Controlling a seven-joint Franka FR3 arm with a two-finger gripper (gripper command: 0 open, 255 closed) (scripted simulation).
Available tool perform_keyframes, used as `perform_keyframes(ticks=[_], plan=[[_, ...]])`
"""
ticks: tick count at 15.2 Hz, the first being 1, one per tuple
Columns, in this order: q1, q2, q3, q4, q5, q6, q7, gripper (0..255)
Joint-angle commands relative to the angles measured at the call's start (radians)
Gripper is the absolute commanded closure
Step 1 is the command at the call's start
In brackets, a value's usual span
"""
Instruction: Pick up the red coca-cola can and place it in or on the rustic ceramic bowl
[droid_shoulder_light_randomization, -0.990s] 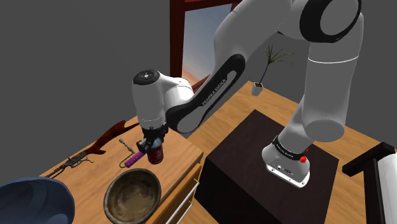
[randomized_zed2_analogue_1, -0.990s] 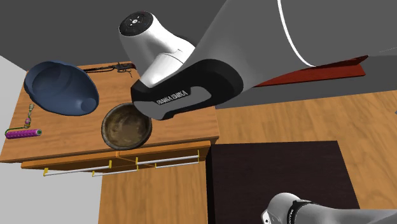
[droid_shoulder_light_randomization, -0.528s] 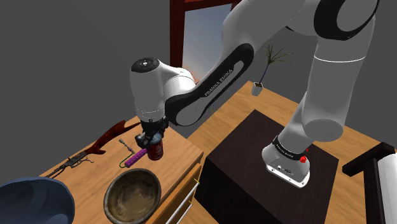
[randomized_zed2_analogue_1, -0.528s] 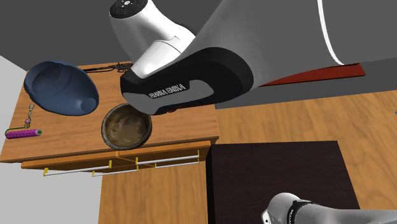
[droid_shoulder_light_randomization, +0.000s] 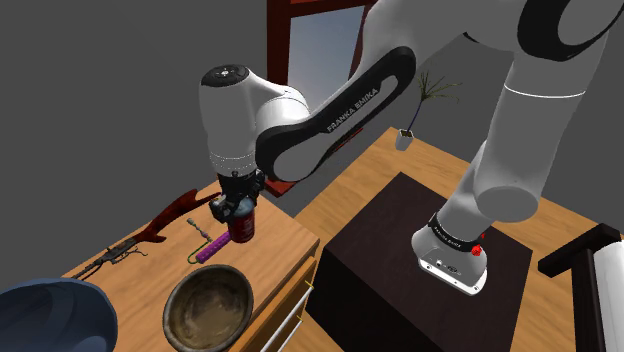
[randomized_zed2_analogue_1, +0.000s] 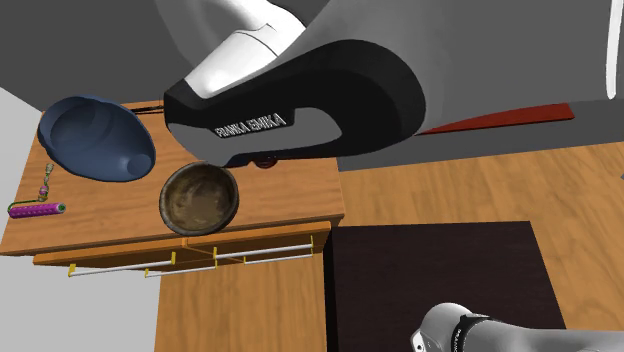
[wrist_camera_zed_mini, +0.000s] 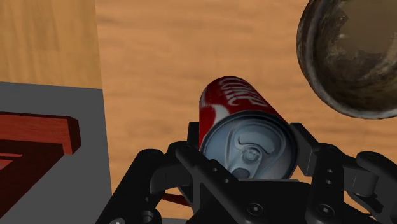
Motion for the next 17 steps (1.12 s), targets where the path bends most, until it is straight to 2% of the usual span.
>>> perform_keyframes(ticks=[1, 11, 17], plan=[[-0.004, -0.02, 0.008, 0.009, 0.017, -0.025, -0.01, 255], [-0.022, -0.094, 0.027, 0.055, 0.079, -0.13, -0.053, 255], [0.083, -0.028, 0.067, 0.172, 0.032, -0.204, 0.1, 255]])
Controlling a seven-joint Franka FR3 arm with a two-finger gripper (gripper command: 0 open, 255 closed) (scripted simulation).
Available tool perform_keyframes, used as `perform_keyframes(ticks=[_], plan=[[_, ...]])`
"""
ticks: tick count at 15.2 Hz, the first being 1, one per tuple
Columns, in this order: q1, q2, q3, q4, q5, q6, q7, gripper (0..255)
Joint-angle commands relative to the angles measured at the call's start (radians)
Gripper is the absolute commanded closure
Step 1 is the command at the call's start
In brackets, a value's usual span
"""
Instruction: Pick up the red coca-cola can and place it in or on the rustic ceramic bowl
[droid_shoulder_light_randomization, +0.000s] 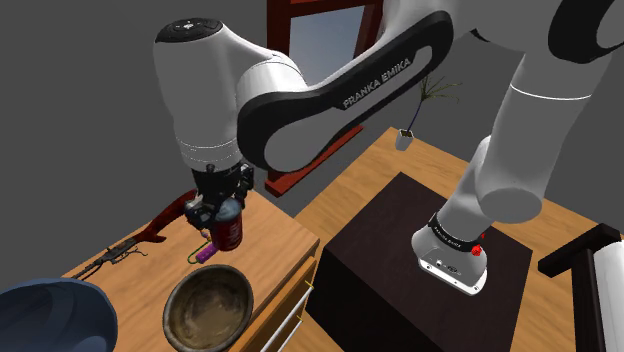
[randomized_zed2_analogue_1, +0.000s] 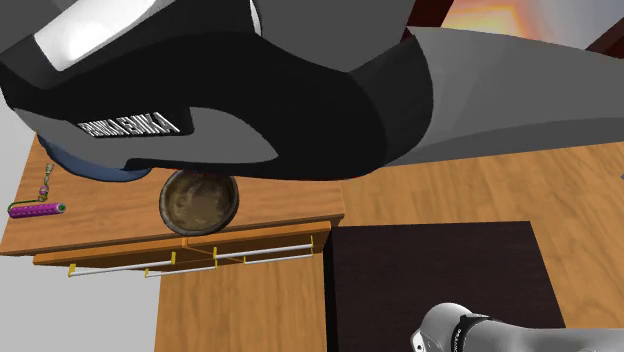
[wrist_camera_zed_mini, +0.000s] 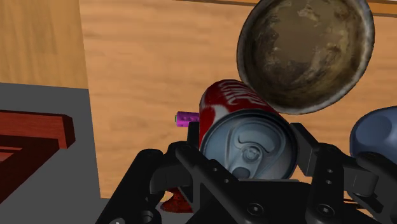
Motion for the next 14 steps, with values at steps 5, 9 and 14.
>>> perform_keyframes(ticks=[5, 9, 14], plan=[[0.122, 0.097, 0.023, 0.158, -0.064, -0.089, 0.148, 255], [0.204, 0.169, 0.026, 0.259, -0.107, -0.136, 0.226, 255], [0.208, 0.193, 0.015, 0.222, -0.126, -0.08, 0.24, 255]])
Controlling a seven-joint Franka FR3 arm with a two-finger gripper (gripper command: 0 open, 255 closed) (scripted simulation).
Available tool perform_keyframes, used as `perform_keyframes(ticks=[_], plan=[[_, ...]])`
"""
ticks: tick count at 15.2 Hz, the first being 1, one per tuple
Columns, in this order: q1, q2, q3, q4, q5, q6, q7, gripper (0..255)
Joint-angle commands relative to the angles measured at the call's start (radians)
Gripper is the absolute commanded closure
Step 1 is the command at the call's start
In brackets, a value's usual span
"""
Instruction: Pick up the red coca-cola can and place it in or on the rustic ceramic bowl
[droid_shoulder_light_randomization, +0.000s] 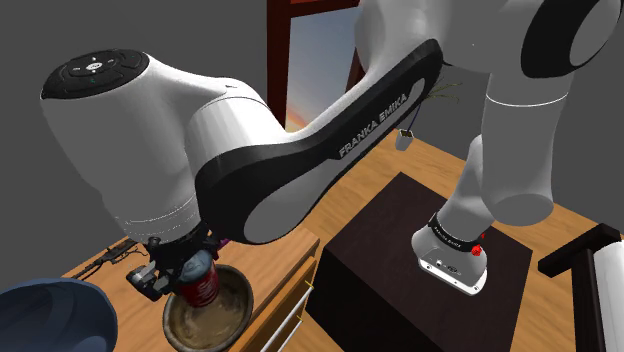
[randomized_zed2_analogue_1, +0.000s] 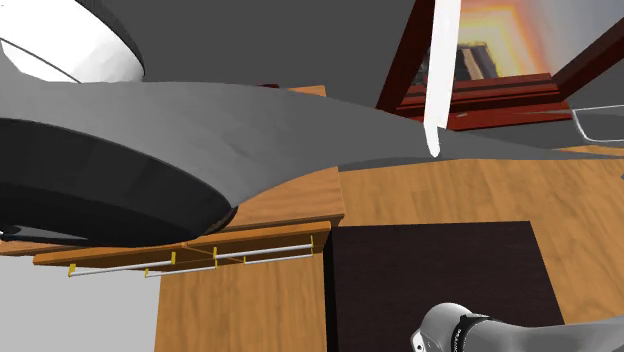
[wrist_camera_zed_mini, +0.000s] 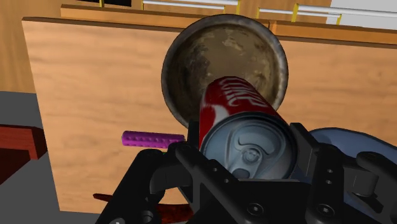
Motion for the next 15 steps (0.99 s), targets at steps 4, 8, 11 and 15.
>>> perform_keyframes(ticks=[4, 8, 11, 15], plan=[[0.006, 0.026, -0.012, -0.032, -0.022, 0.054, 0.015, 255], [0.013, 0.051, -0.023, -0.053, -0.042, 0.095, 0.027, 255], [0.019, 0.071, -0.033, -0.067, -0.057, 0.125, 0.037, 255], [0.028, 0.101, -0.047, -0.081, -0.08, 0.165, 0.052, 255]])
